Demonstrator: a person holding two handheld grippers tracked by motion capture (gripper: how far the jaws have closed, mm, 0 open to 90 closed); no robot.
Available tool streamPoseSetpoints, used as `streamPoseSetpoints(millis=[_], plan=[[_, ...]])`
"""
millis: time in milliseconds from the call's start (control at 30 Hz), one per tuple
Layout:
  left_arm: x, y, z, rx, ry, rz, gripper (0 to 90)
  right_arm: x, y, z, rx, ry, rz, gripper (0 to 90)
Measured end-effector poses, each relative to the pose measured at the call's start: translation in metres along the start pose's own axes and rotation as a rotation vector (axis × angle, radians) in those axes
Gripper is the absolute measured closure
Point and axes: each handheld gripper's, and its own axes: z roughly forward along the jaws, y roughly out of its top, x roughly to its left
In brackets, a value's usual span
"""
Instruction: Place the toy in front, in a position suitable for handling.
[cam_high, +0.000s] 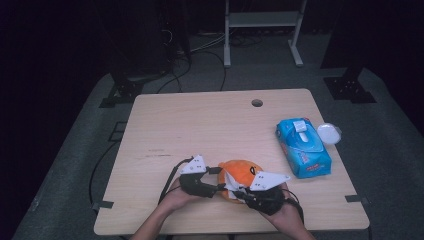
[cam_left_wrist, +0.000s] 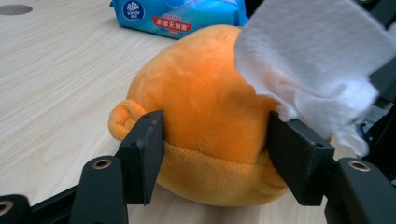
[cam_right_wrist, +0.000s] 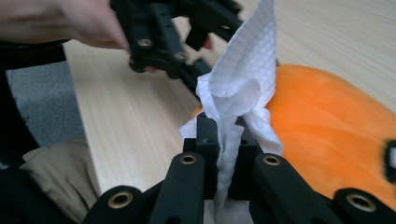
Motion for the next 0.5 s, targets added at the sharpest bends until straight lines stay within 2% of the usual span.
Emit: streamPoseSetpoints(millis=[100, 167, 233, 300, 333, 367, 467, 500], plan=[[0.001, -0.001, 0.000, 0.004, -0.004, 0.011, 36.1, -0.014, 0.001, -0.011, -0.021, -0.067, 0.030, 85.0], [0.001, -0.002, 0.001, -0.001, -0.010, 0.011, 34.8, -0.028, -0.002, -0.021, -0.030, -0.118, 0.068, 84.9], [0.001, -0.001, 0.002, -0.005, -0.014, 0.008, 32.6, -0.037, -0.006, -0.026, -0.021, -0.138, 0.096, 84.9], [0.001, 0.001, 0.002, -0.007, -0.014, -0.001, 25.0, -0.043, -0.010, -0.030, -0.015, -0.149, 0.119, 85.0], [0.000, 0.002, 0.003, -0.006, -0.015, -0.009, 19.4, -0.043, -0.010, -0.030, -0.013, -0.146, 0.124, 85.0], [-0.001, 0.002, 0.004, -0.003, -0.015, -0.005, 18.6, -0.042, -0.011, -0.030, -0.009, -0.147, 0.116, 85.0], [-0.004, 0.002, 0.005, 0.004, -0.015, 0.026, 19.6, -0.029, -0.006, -0.026, -0.011, -0.137, 0.085, 84.9], [-0.006, 0.003, 0.005, 0.005, -0.014, 0.047, 22.9, -0.025, -0.003, -0.023, -0.018, -0.116, 0.073, 84.7]])
